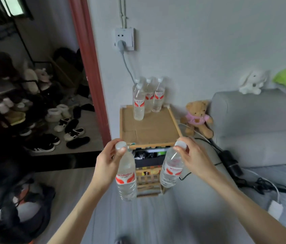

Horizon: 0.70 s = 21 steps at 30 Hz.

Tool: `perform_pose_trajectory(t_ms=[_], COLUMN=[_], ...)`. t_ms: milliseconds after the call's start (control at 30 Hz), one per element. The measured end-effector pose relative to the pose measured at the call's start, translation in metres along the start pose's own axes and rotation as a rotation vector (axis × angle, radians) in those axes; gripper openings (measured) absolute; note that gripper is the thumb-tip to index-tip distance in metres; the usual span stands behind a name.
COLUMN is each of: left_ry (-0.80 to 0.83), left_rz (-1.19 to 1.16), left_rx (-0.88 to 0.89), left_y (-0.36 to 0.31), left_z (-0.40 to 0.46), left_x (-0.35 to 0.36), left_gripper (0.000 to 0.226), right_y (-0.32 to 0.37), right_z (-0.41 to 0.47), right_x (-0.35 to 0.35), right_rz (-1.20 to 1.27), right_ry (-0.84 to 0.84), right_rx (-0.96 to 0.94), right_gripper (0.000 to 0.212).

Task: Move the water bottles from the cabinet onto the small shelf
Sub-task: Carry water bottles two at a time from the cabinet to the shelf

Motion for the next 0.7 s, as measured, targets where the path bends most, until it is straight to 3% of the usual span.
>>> perform_pose_trajectory(t_ms=[367, 567, 700], left_ry=[0.130, 0.239, 0.219], left_rz=[0.062, 0.103, 0.130], left_rx=[0.128, 0.095, 0.066], left_y=[-0.011, -0.004, 0.001], left_z=[0.210, 0.282, 0.313], left_x=[0.063, 0.108, 0.133], left_gripper=[0.025, 0.025, 0.024], right_y=[-0.047, -0.080, -0.101], right_z=[0.183, 0.258, 0.298], right_x=[0.014, 0.024, 0.034], right_rz=[-0.040, 0.024, 0.030], right_ry=[-0.057, -0.011, 0.044], right_rx=[0.003, 0.066, 0.044], right_gripper=[0.017, 0.012, 0.016])
Point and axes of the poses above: each hand's wrist, its own z-axis towards the middle knuckle, its own x-axis out of the palm, y = z × x, the point moved 10 cm from there along z, towards the middle knuckle, and after that the axes turned 1 degree about -x, right-handed, at the moved point
